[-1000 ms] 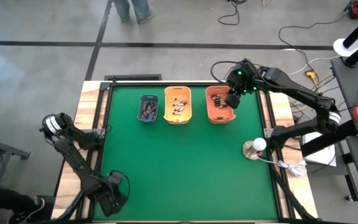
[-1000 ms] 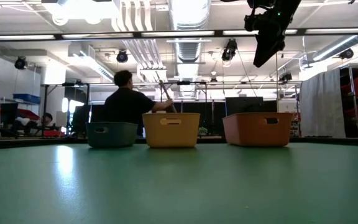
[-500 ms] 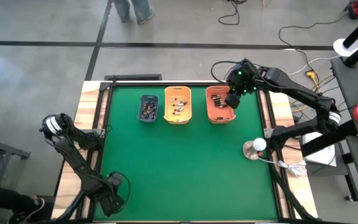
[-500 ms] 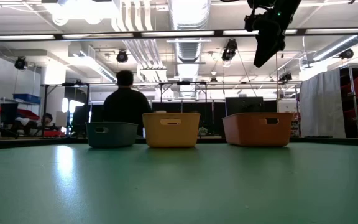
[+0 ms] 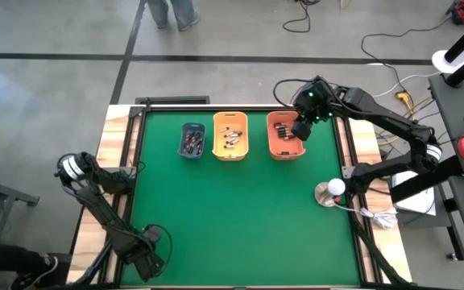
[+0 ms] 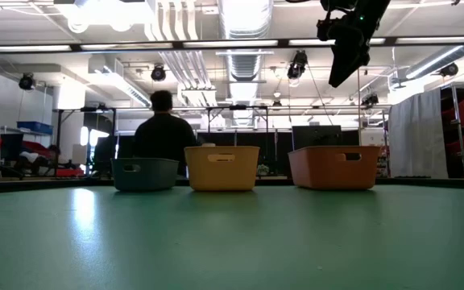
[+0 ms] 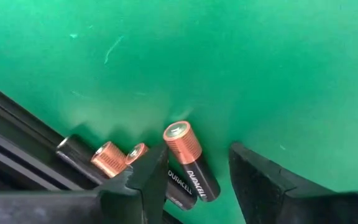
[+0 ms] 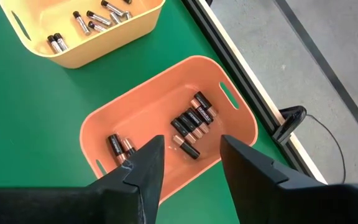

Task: Sort batteries
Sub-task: Put the black battery into the orange bin

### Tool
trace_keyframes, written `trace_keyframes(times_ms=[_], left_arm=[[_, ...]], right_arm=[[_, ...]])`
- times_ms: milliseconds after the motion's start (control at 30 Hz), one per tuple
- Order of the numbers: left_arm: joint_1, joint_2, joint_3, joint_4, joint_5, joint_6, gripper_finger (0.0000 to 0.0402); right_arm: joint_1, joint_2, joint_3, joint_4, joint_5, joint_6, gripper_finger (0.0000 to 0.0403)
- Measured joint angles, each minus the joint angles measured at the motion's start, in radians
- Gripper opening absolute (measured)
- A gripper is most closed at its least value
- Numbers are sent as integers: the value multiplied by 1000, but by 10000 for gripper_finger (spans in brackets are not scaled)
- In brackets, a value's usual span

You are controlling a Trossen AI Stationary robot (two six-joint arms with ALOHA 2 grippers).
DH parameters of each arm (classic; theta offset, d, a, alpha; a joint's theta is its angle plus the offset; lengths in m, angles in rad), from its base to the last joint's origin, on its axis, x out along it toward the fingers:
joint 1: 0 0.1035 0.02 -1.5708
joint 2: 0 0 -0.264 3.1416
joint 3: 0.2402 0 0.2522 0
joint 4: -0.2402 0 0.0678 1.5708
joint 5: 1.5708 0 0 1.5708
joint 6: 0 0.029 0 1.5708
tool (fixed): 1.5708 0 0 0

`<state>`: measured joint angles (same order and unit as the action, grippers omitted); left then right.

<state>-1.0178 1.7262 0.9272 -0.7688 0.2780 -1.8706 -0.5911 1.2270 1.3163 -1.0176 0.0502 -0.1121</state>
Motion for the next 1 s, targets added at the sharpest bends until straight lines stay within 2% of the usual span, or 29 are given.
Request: trace_keyframes(times_ms=[100, 267, 300, 367, 433, 667, 767, 833, 900, 1000], left_arm=[[19, 2, 1, 2, -11, 10, 122], [49, 3, 6, 5, -38, 32, 28], [58, -1, 12, 4, -58, 40, 23], [83, -12, 24, 5, -138, 90, 24], [129, -30, 35, 4, -265, 142, 32], [346, -145, 78, 10, -643, 416, 25], [440, -211, 98, 108, -847, 560, 26], [492, -255, 106, 236, -936, 707, 28], [543, -295, 106, 389, -959, 869, 29], [611, -338, 106, 608, -907, 1080, 29]], right_arm=[[0, 0, 0, -1, 0, -3, 145], [0, -10, 8, -15, 0, -8, 138], [1, -13, 21, -24, 0, -5, 136], [12, -22, 51, -22, -7, 19, 133], [26, -38, 71, 6, -44, 36, 129], [130, -75, 71, 186, -172, 104, 112], [206, -74, 62, 200, -229, 152, 106], [280, -74, 49, 224, -233, 171, 102], [354, -71, 36, 276, -234, 205, 100], [455, -65, 25, 346, -234, 283, 102]])
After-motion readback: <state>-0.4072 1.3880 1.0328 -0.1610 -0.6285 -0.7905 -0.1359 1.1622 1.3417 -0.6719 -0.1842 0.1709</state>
